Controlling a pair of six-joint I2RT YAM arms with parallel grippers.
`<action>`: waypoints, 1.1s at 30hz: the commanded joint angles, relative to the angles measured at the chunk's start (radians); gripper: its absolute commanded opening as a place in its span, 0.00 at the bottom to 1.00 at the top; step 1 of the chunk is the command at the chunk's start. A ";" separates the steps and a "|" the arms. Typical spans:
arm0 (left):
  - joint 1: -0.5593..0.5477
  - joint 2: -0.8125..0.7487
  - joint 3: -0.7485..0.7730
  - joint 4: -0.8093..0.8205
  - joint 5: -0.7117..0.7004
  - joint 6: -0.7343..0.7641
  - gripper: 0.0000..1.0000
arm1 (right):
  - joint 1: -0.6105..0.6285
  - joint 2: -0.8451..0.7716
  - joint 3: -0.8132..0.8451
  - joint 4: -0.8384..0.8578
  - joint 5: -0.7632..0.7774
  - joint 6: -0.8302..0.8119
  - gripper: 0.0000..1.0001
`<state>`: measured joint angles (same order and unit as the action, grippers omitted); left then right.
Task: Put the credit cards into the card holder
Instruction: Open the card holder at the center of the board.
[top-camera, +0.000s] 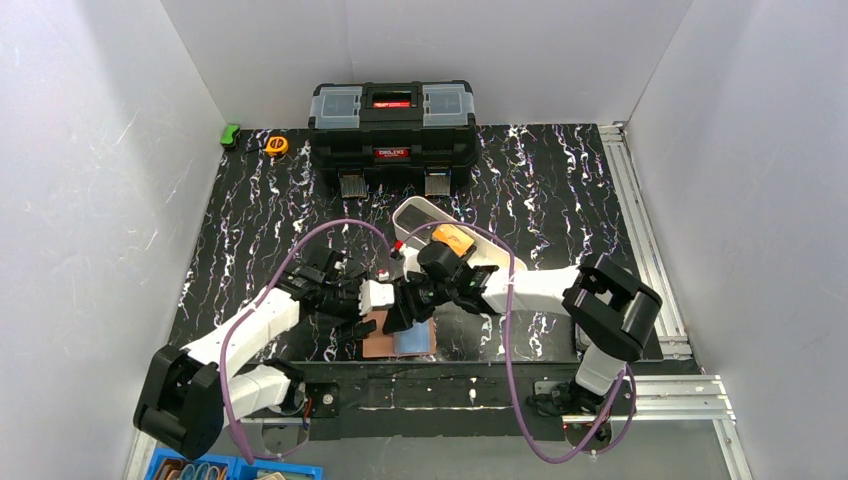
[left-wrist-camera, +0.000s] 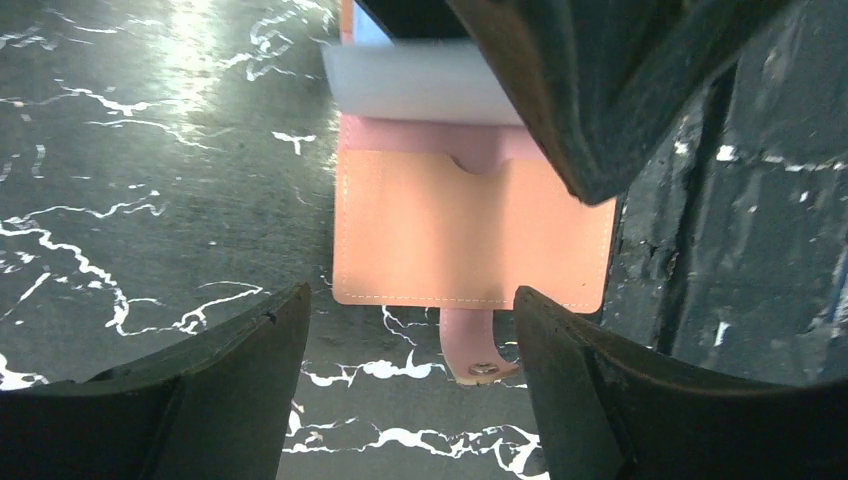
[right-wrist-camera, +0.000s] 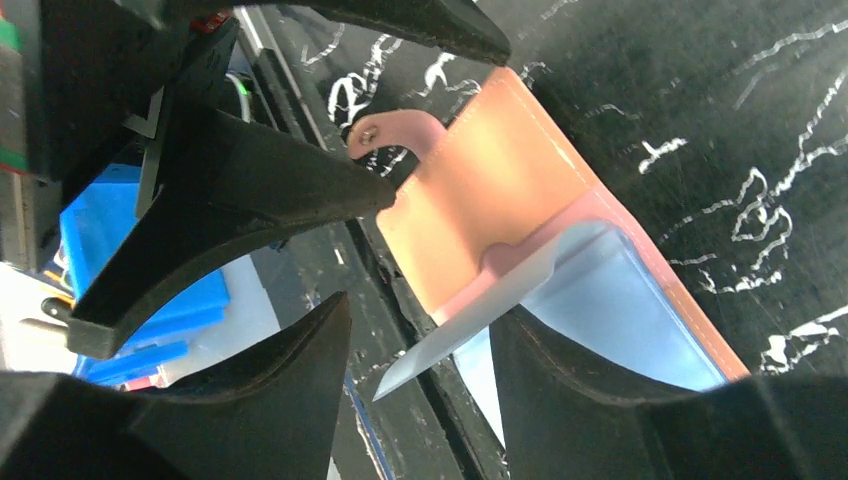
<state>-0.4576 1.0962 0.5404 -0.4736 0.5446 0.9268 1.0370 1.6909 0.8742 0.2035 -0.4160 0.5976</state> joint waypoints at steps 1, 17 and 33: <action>0.035 -0.049 0.071 -0.061 0.105 -0.098 0.73 | 0.008 -0.030 -0.004 0.142 -0.109 -0.025 0.61; 0.203 -0.070 0.148 -0.215 0.207 -0.095 0.75 | -0.028 0.098 0.038 0.253 -0.307 0.014 0.61; 0.215 -0.081 0.132 -0.338 0.290 0.254 0.77 | -0.064 0.264 0.209 -0.084 -0.073 -0.071 0.57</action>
<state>-0.2260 1.0065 0.6819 -0.7742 0.7715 1.0325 0.9699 1.9465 1.0397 0.2699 -0.6250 0.5888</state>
